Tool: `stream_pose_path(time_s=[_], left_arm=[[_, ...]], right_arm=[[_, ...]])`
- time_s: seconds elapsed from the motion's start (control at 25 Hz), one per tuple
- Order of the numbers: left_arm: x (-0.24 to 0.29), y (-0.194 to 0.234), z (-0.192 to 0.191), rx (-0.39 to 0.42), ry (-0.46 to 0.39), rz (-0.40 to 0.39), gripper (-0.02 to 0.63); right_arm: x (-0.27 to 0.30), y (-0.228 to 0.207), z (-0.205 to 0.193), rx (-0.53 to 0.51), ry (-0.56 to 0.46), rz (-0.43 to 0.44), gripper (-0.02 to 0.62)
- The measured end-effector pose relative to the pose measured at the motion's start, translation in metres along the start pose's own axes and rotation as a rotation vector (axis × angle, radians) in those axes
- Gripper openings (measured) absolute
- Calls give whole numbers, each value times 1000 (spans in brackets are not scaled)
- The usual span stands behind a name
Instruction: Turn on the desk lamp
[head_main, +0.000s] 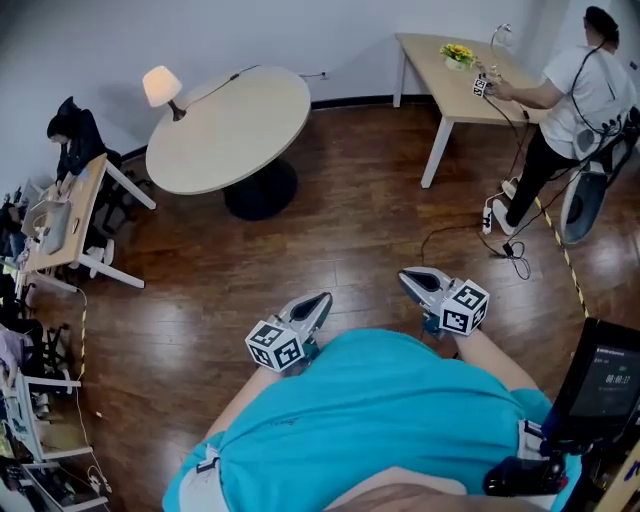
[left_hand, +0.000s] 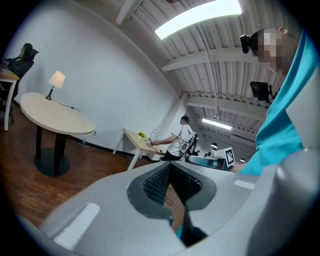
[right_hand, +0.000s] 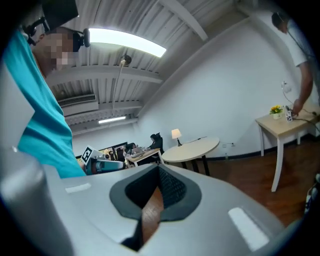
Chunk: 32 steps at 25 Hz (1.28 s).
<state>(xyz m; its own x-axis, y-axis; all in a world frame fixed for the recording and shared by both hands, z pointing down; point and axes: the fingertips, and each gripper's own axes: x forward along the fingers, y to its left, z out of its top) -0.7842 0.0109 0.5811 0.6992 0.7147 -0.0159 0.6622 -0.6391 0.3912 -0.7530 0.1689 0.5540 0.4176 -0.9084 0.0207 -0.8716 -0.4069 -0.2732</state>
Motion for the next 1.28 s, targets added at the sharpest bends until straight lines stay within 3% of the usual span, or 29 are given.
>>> stream_pose_path(time_s=[0.2,0.44,0.84,1.28], left_arm=[[10,11,0,-32,-15,10,104],[-21,-46,-35,-15,-23,-6,104],[4,-81,-28,57,-39,39,104],[-6,-72,-37,56,-51,60,104]], right_arm=[[-4,-14,-13,93,-11,-10,2],[-55,30,-39,24,-15,-32,0],[-96,17,-20,-32,-15,-2,0],[-85,23,-29,-63,-11,29,0]])
